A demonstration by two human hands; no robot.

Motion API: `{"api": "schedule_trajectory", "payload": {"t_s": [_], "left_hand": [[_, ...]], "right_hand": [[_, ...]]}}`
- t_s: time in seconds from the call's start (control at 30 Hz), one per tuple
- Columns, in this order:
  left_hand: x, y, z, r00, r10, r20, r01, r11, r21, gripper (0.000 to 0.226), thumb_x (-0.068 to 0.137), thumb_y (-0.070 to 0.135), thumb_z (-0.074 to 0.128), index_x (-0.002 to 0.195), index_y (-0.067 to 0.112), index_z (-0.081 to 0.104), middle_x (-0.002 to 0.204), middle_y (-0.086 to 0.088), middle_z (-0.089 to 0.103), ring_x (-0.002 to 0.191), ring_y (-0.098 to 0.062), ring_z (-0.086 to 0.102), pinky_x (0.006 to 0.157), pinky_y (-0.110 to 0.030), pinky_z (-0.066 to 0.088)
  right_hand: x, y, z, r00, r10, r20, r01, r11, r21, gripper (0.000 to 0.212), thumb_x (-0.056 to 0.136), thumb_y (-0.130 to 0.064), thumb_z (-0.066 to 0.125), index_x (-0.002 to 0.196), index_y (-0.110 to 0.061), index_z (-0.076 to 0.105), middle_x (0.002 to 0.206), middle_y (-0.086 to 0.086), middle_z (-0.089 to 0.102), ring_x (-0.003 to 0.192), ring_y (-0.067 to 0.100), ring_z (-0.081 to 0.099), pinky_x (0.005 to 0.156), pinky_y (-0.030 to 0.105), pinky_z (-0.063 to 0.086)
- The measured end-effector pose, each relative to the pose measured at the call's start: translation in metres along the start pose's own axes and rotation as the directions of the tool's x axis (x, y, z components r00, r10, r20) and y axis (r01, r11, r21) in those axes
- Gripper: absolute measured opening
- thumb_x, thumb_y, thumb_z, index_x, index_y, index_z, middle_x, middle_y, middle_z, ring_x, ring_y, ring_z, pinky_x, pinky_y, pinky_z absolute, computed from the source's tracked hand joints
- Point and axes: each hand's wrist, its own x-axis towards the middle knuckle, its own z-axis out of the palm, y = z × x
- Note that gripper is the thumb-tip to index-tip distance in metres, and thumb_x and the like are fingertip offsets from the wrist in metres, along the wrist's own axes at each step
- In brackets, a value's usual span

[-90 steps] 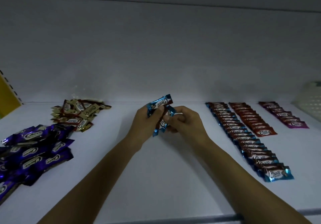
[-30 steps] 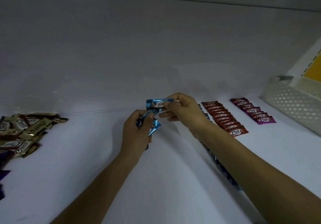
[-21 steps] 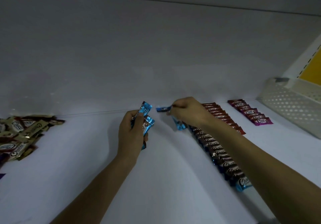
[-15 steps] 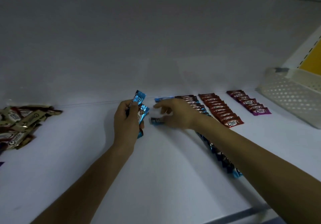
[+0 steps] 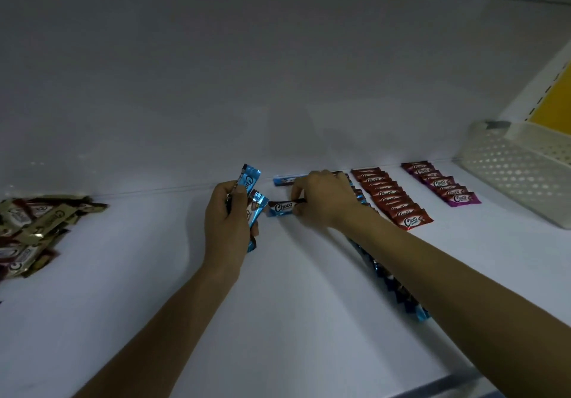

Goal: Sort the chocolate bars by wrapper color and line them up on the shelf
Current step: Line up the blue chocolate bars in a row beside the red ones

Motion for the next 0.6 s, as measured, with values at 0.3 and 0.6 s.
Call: {"api": "schedule_trajectory", "payload": {"t_s": [0.3, 0.6], "left_hand": [[0.0, 0.002, -0.001, 0.998, -0.053, 0.024, 0.054, 0.997, -0.062, 0.019, 0.102, 0.018, 0.041, 0.091, 0.025, 0.055, 0.085, -0.014, 0.066, 0.042, -0.003, 0.045, 0.041, -0.017, 0.037], [-0.003, 0.007, 0.0, 0.998, -0.052, 0.031, 0.054, 0.995, -0.078, 0.016, 0.101, 0.02, 0.045, 0.091, 0.023, 0.057, 0.074, -0.003, 0.066, 0.04, -0.002, 0.047, 0.039, -0.015, 0.037]], "right_hand": [[0.029, 0.005, 0.014, 0.987, 0.113, -0.11, -0.12, 0.991, -0.06, 0.024, 0.084, -0.022, 0.058, 0.108, -0.022, 0.059, 0.107, 0.005, 0.058, 0.105, 0.026, 0.05, 0.089, 0.036, 0.031], [0.037, 0.008, 0.013, 0.988, 0.119, -0.094, -0.126, 0.99, -0.071, 0.028, 0.087, -0.016, 0.054, 0.114, -0.02, 0.063, 0.111, 0.006, 0.06, 0.106, 0.026, 0.051, 0.086, 0.033, 0.033]]}}
